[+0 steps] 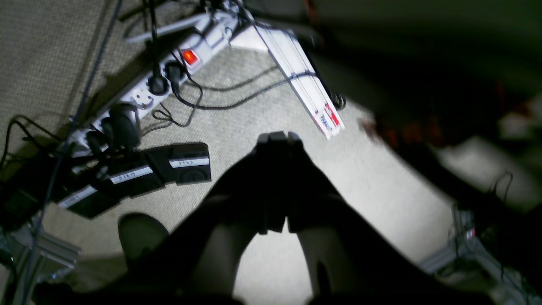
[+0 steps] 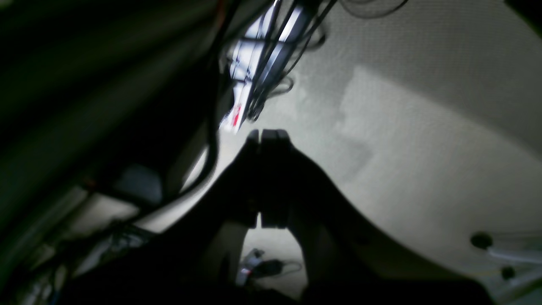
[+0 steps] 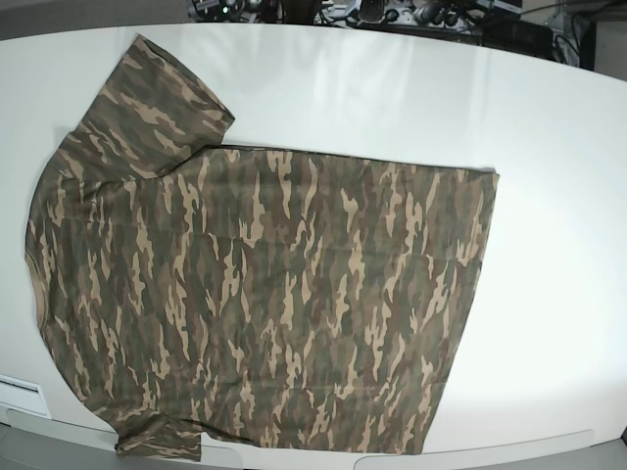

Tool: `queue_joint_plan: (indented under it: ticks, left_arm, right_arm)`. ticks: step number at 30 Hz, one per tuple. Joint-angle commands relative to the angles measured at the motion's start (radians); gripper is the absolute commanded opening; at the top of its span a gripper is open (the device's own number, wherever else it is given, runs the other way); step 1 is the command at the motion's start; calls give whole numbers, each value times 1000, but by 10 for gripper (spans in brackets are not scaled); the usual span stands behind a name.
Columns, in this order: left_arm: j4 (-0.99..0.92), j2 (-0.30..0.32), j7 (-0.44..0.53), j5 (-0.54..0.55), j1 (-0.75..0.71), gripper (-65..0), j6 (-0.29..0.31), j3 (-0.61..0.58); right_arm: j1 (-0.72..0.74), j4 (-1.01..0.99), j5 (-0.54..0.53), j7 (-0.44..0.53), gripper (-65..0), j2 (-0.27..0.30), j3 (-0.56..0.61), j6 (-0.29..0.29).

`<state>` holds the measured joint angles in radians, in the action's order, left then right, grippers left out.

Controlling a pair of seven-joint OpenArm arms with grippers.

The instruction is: Fold the T-shirt properly

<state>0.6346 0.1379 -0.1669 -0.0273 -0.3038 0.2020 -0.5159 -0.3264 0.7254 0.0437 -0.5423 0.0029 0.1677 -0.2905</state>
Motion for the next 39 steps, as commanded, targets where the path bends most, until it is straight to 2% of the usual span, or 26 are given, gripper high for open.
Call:
queue_joint_plan:
  ticks: [1, 6, 8, 16, 22, 23, 25, 29, 31, 34, 39]
  left_arm:
    - [53, 16, -2, 1, -37, -650, 8, 0]
    - [311, 108, -26, 2, -195, -650, 8, 0]
    - [428, 155, -43, 2, -261, -650, 9, 0]
    - [888, 355, -251, 1, -469, -650, 8, 0]
    - [1197, 512, -435, -13, -587, -650, 7, 0]
    - [1243, 539, -444, -30, -605, -650, 3, 0]
    - [1334, 591, -444, -74, -642, -650, -48, 0]
    - [1490, 670, -449, -191, -678, -650, -130, 3]
    - [1559, 703, -447, -253, -679, -650, -165, 15]
    - [1641, 713, -438, -338, -679, -650, -185, 37]
    - [1693, 713, -432, -439, -666, -650, -206, 109]
  right_arm:
    - [-37, 47, -10, -42, -650, 0, 2, -12]
    - [-201, 296, -10, -179, -650, 32, 2, -13]
    - [-281, 408, -10, -181, -650, 51, 2, -13]
    - [-589, 864, -17, -245, -650, 135, 2, -11]
    - [-809, 1197, -12, -254, -650, 189, 2, 32]
    - [-840, 1249, -12, -261, -650, 199, 2, 39]
    - [-900, 1353, 0, -271, -650, 217, 2, 64]
    - [-979, 1526, 97, -270, -650, 247, 2, 130]
    - [-983, 1600, 171, -269, -650, 250, 2, 142]
    - [-983, 1631, 288, -266, -650, 249, 2, 160]
    - [-983, 1631, 487, -216, -650, 250, 1, 273]
